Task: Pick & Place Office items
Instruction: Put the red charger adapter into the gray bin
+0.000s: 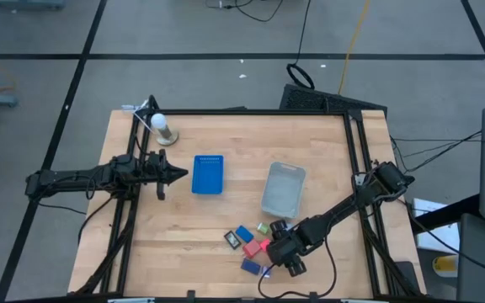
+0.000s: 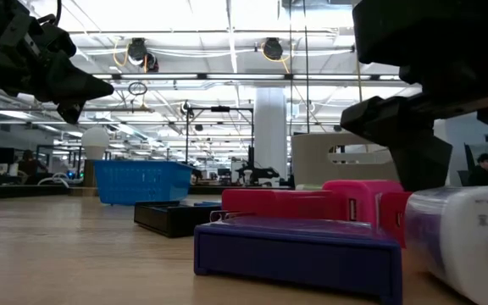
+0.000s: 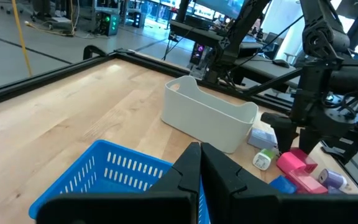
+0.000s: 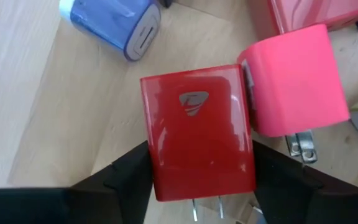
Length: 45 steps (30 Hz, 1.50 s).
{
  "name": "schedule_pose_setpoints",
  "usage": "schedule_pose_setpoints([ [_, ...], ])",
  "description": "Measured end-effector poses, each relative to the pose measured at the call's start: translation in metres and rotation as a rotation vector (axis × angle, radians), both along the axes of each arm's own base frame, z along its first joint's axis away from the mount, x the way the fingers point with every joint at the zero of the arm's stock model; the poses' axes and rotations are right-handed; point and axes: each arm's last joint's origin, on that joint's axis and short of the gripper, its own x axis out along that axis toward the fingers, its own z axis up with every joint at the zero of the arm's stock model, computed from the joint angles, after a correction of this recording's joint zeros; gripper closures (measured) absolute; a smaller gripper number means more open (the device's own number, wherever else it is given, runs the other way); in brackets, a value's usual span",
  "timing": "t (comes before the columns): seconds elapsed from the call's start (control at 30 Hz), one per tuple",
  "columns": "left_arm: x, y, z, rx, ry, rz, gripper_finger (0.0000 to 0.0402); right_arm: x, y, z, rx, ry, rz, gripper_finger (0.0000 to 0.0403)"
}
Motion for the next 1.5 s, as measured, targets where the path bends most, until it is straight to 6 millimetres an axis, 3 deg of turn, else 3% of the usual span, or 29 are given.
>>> schedule_pose_setpoints([
  [0.2,0.000,0.000,0.000,-0.001,0.000,0.000,0.0392,0.000,0.000,0.001,0.021,0.009,0.001,0.0195],
  [0.33,0.000,0.000,0.000,-0.016,-0.002,0.002,0.0392,-0.004,-0.001,0.021,0.054,-0.031,0.001,0.0195],
  [0.53,0.000,0.000,0.000,-0.033,-0.003,0.003,0.0392,-0.019,-0.012,0.087,0.093,-0.247,0.045,0.0195],
  [0.7,0.000,0.000,0.000,-0.084,-0.007,0.008,0.0392,-0.039,-0.042,0.150,0.051,-0.505,-0.011,0.0195],
  [0.87,0.000,0.000,0.000,-0.094,-0.007,-0.001,0.0392,-0.061,-0.077,0.180,0.070,-0.689,-0.080,0.0195],
  [1.1,0.000,-0.001,0.000,-0.109,-0.007,-0.037,0.0392,-0.111,-0.132,0.180,0.162,-0.994,-0.241,0.0195],
  [1.33,0.000,-0.001,0.000,-0.070,-0.005,-0.027,0.0392,-0.164,-0.167,0.139,0.139,-1.120,-0.338,0.0195],
  [1.5,0.000,-0.001,0.000,-0.050,-0.003,-0.027,0.0392,-0.183,-0.174,0.105,0.148,-1.233,-0.357,0.0195],
])
